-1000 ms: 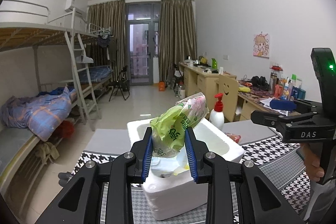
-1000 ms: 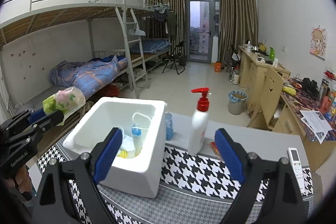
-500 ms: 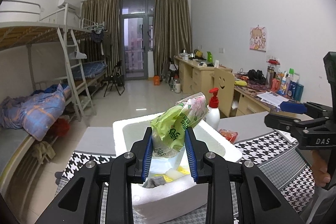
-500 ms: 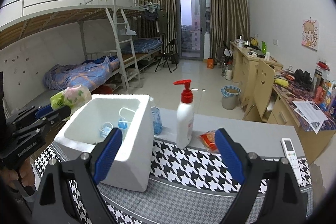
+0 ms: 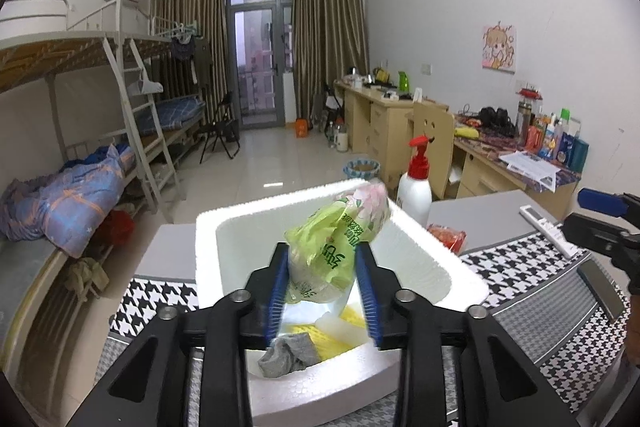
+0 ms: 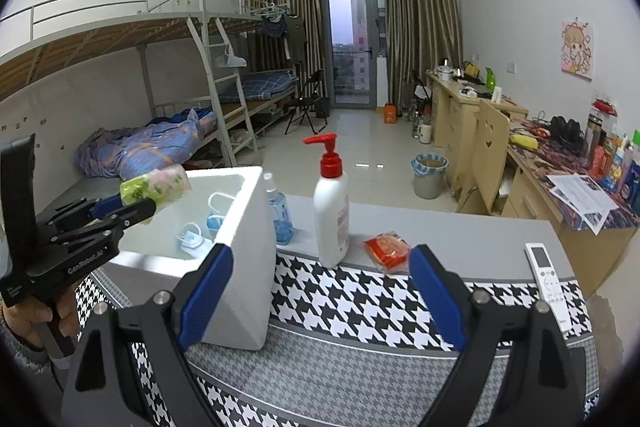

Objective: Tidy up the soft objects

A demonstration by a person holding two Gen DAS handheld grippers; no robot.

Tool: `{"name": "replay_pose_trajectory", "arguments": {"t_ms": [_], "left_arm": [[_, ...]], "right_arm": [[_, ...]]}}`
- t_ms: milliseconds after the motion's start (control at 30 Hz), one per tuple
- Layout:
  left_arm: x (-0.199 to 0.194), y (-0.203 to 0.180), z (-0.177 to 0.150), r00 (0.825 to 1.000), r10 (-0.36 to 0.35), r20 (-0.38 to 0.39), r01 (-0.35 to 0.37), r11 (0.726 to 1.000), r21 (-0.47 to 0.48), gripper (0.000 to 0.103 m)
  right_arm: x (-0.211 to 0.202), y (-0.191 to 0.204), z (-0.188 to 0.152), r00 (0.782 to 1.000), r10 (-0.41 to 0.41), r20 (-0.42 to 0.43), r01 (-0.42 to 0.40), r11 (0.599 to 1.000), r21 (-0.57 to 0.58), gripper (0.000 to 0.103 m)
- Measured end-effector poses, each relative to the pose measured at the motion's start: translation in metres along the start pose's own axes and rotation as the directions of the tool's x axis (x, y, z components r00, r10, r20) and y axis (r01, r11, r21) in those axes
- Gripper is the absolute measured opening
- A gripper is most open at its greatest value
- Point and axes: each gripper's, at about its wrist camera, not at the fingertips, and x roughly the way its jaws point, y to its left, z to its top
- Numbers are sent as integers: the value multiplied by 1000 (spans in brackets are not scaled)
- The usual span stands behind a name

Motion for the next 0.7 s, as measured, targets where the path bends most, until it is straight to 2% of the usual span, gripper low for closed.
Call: {"name": "replay_pose_trajectory", "arguments": {"t_ms": [33, 100, 200, 300, 367, 700], "left_arm": [[0, 0, 0, 1000, -6, -1, 6, 1000, -5, 62], [-2, 1, -1, 1000, -2, 4, 2, 1000, -12, 76], [-9, -1, 0, 1000, 6, 19, -6, 1000, -5, 81], [-17, -4, 0, 998, 32, 51, -32, 999, -6, 100], [-28, -5, 0, 995, 57, 86, -56, 998, -11, 102], [-64, -12, -2, 989, 61, 136, -58, 998, -26, 102]], "right_arm": [[-1, -1, -1, 1000, -1, 0, 1, 1000, 2, 92], [-2, -4, -2, 1000, -2, 1, 2, 1000, 9, 92], [-5, -6, -3, 1000, 2, 5, -2, 1000, 18, 92], [-8, -6, -3, 1000, 10, 12, -11, 1000, 24, 92], [-12, -5, -5, 1000, 16, 19, -16, 1000, 20, 92], [-37, 3, -14, 998, 34, 46, -34, 999, 16, 92]]}}
